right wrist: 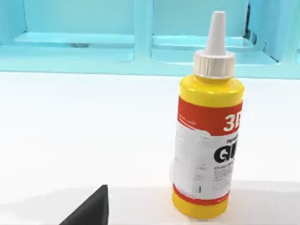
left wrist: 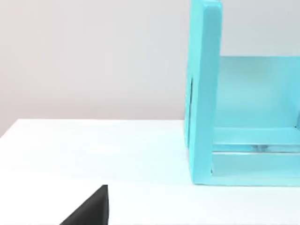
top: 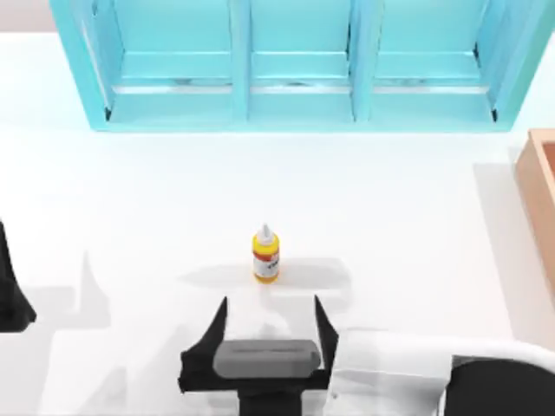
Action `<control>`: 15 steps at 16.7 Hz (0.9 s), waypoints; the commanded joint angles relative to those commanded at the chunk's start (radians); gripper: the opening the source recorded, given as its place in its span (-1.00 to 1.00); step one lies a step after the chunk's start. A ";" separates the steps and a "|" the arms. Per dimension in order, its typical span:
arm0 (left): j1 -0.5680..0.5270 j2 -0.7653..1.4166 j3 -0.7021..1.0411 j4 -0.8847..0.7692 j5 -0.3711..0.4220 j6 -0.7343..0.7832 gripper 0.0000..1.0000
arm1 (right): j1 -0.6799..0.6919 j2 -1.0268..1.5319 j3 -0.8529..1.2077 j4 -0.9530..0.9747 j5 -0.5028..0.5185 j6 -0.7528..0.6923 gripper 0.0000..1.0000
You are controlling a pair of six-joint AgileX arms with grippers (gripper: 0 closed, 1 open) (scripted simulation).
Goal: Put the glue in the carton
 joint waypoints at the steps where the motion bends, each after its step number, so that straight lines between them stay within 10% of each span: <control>1: 0.000 0.000 0.000 0.000 0.000 0.000 1.00 | 0.009 0.025 0.017 0.021 0.012 -0.009 1.00; 15: 0.000 0.000 0.000 0.000 0.000 0.000 1.00 | -0.115 0.076 0.124 -0.003 -0.106 -0.037 1.00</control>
